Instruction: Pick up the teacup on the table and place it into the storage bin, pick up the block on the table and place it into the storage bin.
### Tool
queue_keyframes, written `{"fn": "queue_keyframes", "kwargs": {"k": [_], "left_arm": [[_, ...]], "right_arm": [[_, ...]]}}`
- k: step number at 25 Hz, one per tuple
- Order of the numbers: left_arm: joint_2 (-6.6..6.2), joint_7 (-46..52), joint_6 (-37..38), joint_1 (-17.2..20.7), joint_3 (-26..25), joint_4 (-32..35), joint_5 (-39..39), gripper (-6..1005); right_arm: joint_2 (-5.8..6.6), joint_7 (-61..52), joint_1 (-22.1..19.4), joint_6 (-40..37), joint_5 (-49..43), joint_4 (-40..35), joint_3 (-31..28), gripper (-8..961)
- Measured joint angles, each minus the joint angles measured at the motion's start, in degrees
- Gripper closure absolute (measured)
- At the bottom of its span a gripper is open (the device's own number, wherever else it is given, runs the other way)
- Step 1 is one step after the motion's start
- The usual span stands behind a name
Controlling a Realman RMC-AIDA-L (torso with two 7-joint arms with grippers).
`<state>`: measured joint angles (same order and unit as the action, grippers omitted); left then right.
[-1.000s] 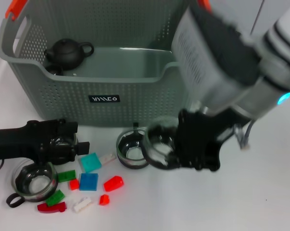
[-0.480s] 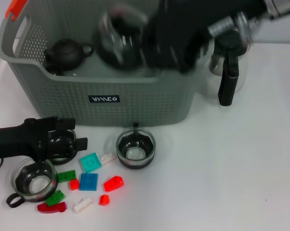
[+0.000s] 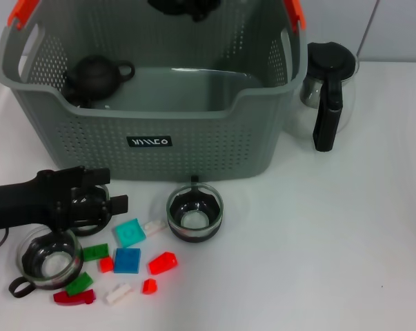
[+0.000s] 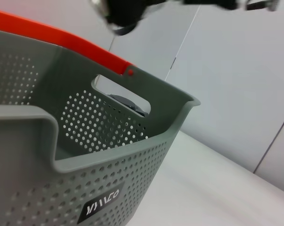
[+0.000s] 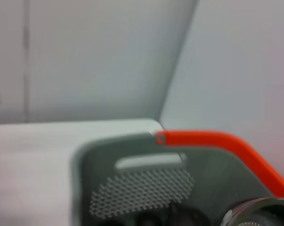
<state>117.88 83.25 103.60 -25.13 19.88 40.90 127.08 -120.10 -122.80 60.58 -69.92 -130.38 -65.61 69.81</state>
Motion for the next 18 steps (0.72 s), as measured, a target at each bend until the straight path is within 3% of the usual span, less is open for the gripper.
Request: {"fn": "queue_keyframes", "kwargs": {"k": [5,10,18], "left_arm": [[0.08,-0.45,-0.33,0.21,-0.11,-0.61,0.0,141],[0.1,-0.99,-0.59,0.26,-0.76,-1.05,0.01,141],[0.07,-1.25,-0.63,-0.19,-0.9,-1.68,0.01,141]], "right_arm": [[0.42,-1.64,7.81,5.31,-5.19,13.19,-1.3,900],[0.45,-7.02,12.77,6.91,-12.78,18.13,-1.49,900],[0.29,-12.84,15.25,8.54,-18.93,22.22,-1.76,900]]}}
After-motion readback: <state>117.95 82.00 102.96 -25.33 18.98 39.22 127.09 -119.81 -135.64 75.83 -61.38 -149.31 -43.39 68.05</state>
